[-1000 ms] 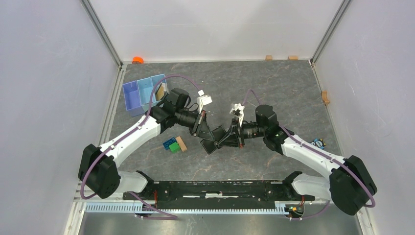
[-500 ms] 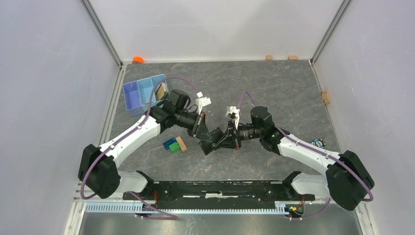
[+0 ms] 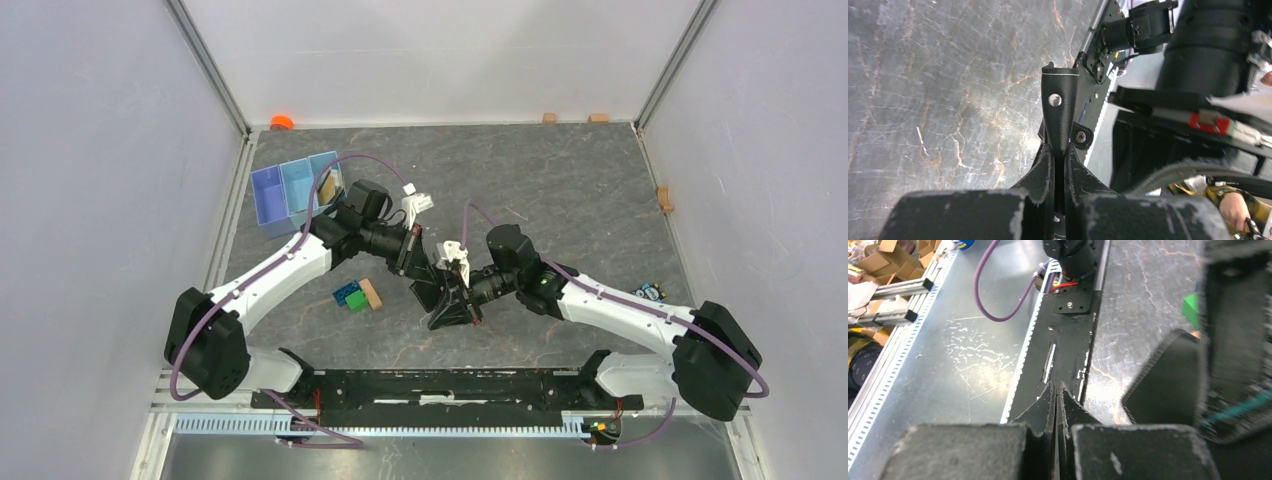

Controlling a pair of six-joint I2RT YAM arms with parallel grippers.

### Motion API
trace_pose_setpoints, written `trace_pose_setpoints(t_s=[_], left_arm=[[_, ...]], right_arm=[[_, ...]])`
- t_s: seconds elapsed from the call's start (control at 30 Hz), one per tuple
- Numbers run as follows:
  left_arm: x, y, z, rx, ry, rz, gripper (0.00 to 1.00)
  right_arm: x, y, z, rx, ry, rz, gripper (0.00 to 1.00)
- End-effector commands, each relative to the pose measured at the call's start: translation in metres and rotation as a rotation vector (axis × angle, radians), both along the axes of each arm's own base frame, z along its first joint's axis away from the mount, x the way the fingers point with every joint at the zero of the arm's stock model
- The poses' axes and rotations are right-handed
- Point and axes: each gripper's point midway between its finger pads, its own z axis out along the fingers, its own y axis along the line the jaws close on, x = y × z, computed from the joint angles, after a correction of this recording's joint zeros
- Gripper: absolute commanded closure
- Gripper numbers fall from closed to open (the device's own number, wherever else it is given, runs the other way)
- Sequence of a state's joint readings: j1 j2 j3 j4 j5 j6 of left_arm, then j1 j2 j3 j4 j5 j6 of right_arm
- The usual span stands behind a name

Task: Put the credit cards into the card holder
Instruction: Open the card holder at the center of the board.

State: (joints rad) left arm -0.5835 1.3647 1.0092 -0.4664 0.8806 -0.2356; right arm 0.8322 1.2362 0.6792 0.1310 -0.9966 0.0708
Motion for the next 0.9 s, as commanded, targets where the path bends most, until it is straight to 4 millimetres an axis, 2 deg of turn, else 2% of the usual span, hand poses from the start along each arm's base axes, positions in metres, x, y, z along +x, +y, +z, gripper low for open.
trace_pose_setpoints(t_s=[0.0, 0.1, 0.2, 0.27, 0.37, 0.43, 0.57, 0.67, 0.73, 0.83, 0.87], left_arm=[[0.022, -0.008, 0.020, -0.050, -0.095, 0.025, 0.98], [0.022, -0.007, 0.020, -0.047, -0.094, 0.028, 0.98], [0.028, -0.005, 0.015, -0.014, -0.107, 0.064, 0.98], [0.038, 0.000, 0.006, 0.039, -0.111, 0.141, 0.98], [0.061, 0.005, -0.008, 0.056, -0.066, 0.387, 0.98], [0.061, 0.003, -0.013, 0.009, -0.030, 0.460, 0.98], [0.059, -0.003, -0.027, 0.012, -0.074, 0.576, 0.98], [0.060, -0.008, -0.034, -0.058, -0.069, 0.664, 0.98], [0.059, -0.012, -0.043, -0.088, -0.038, 0.705, 0.94], [0.052, -0.016, -0.059, -0.058, -0.027, 0.703, 0.79], [0.051, -0.015, -0.065, -0.035, -0.024, 0.699, 0.70]], right_arm=[[-0.008, 0.005, 0.019, 0.036, -0.055, 0.068, 1.00], [-0.005, 0.006, 0.019, 0.026, -0.059, 0.048, 0.97], [0.006, 0.007, 0.021, 0.001, -0.076, -0.014, 0.77], [0.030, 0.006, 0.016, -0.044, -0.154, -0.142, 0.62], [0.077, -0.012, -0.002, -0.157, -0.216, -0.432, 0.46], [0.095, -0.023, -0.006, -0.176, -0.191, -0.552, 0.43], [0.123, -0.047, -0.014, -0.165, -0.119, -0.808, 0.36], [0.146, -0.083, -0.043, -0.288, -0.065, -1.087, 0.33], [0.143, -0.090, -0.061, -0.337, -0.026, -1.116, 0.33], [0.132, -0.085, -0.075, -0.321, 0.052, -1.094, 0.33], [0.130, -0.082, -0.075, -0.295, 0.082, -1.094, 0.33]])
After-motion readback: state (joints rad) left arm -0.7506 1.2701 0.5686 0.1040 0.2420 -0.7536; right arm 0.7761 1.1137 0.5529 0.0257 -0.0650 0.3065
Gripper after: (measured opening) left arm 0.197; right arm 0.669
